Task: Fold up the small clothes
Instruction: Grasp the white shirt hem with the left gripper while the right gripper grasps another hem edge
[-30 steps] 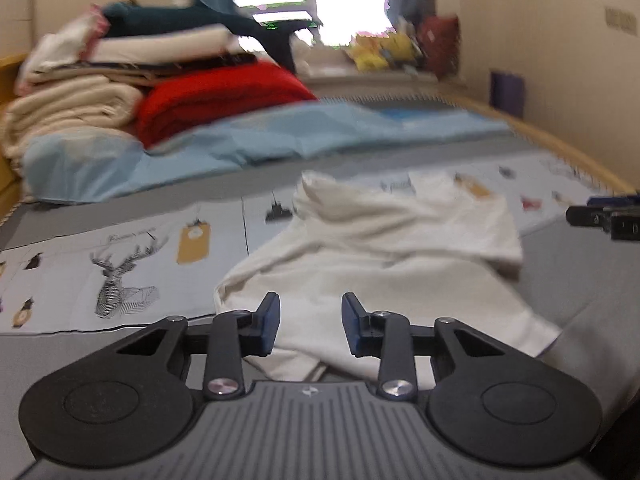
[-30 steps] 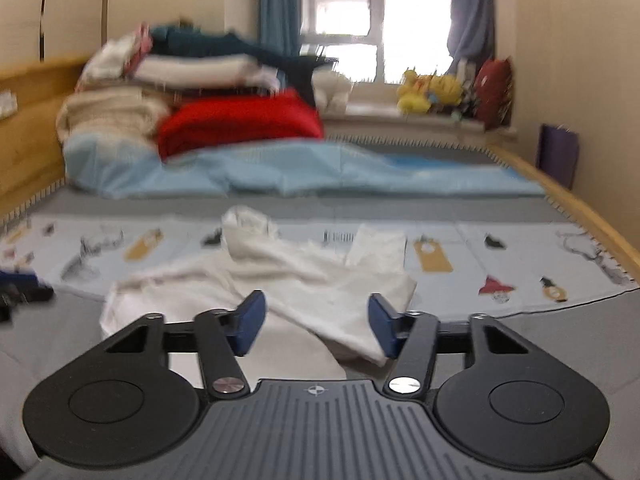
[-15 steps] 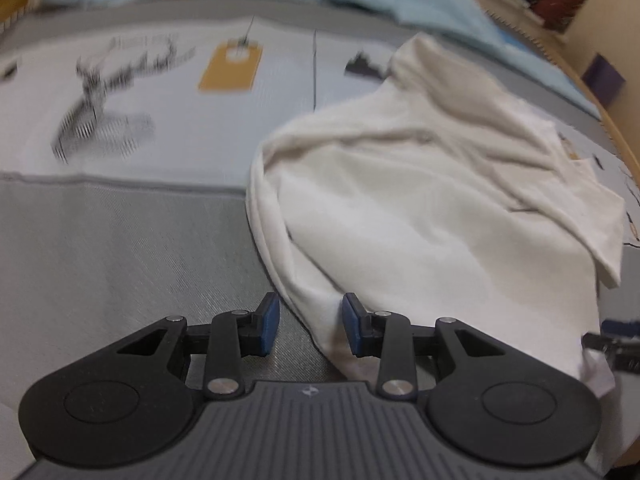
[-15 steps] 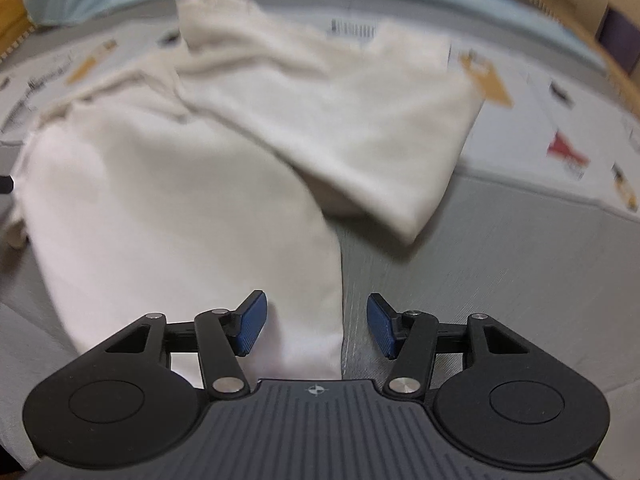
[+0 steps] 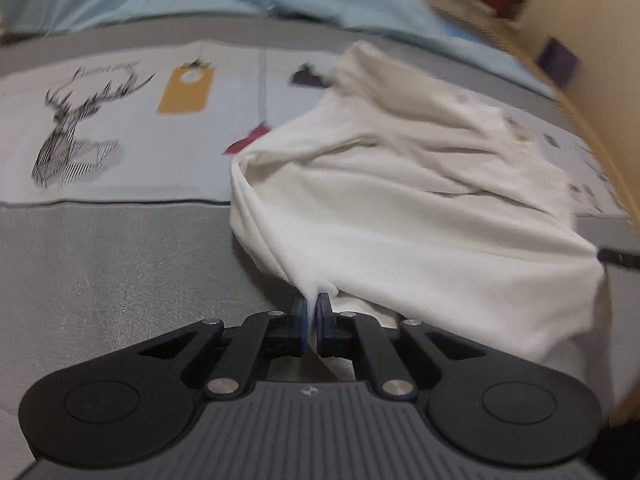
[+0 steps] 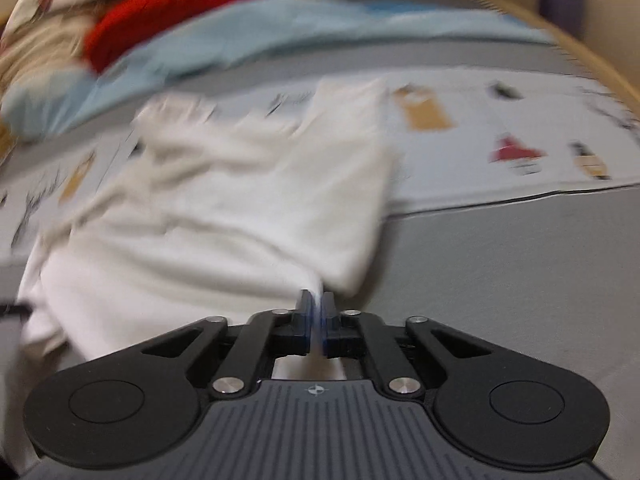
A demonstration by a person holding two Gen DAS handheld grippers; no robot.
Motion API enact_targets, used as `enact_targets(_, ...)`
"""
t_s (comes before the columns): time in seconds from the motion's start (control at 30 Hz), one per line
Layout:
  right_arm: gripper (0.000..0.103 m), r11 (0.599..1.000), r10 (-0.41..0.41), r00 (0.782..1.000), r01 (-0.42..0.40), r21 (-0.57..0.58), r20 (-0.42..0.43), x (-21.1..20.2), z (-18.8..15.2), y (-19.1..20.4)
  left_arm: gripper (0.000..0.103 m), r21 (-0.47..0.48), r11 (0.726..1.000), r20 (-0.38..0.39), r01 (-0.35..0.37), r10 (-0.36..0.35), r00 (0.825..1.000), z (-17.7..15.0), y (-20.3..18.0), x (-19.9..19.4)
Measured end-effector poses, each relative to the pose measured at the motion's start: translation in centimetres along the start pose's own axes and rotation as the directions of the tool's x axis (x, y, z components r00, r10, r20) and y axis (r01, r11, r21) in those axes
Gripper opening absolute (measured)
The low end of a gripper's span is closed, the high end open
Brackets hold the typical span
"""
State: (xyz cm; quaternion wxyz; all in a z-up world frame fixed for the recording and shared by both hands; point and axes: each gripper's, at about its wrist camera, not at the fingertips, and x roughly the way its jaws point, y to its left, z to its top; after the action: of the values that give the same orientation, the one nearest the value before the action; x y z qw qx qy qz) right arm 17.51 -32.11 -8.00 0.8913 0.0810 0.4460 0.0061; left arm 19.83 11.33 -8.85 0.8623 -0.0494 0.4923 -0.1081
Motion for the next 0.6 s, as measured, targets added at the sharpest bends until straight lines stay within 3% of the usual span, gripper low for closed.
enact_targets(0.1,0.0,0.999,-0.018,1.0,0.017,0.05,0.013,-2.8,-0.1,-2.9,0.004,0.066,0.996,-0.02,0.058,-0.057,0.998,-1.4,-0.9,-2.4)
enact_targets(0.17,0.0,0.991,-0.131,0.991,0.131,0.043,0.007,-4.3,-1.0,-4.5,0.004,0.14,0.988,-0.052,0.068,-0.062,0.997,-2.7,-1.7,-3.5)
enact_targets(0.3,0.0,0.963,-0.234,0.965,0.247,0.105,-0.12,-5.6,-3.3,-9.3,0.004,0.233,0.97,-0.16,0.077,-0.04,0.986,-5.3,-2.3,-3.9)
enact_targets(0.37,0.0,0.975,-0.151,0.975,0.174,0.14,-0.165,-5.7,-4.4,-10.2,0.004,0.236,0.97,-0.178,0.057,-0.014,0.984,-5.6,-2.2,-3.7)
enact_targets(0.43,0.001,0.986,-0.07,0.985,0.092,0.137,-0.156,-6.0,-4.9,-9.4,0.005,0.2,0.979,-0.173,0.034,0.002,0.985,-5.3,-1.8,-3.5)
enact_targets(0.5,0.013,0.994,-0.063,0.992,0.073,0.085,-0.112,-5.9,-4.7,-7.7,0.006,0.131,0.991,-0.167,0.033,-0.011,0.986,-4.4,-1.3,-3.2)
enact_targets(0.57,0.057,0.997,-0.053,0.995,0.058,0.054,-0.087,-5.2,-4.3,-5.9,0.01,0.07,0.997,-0.155,0.02,-0.009,0.988,-3.9,-0.8,-2.8)
enact_targets(0.6,0.064,0.997,-0.04,0.996,0.045,0.059,-0.083,-4.3,-3.4,-5.5,0.012,0.047,0.999,-0.157,0.012,-0.005,0.988,-3.5,-0.7,-2.5)
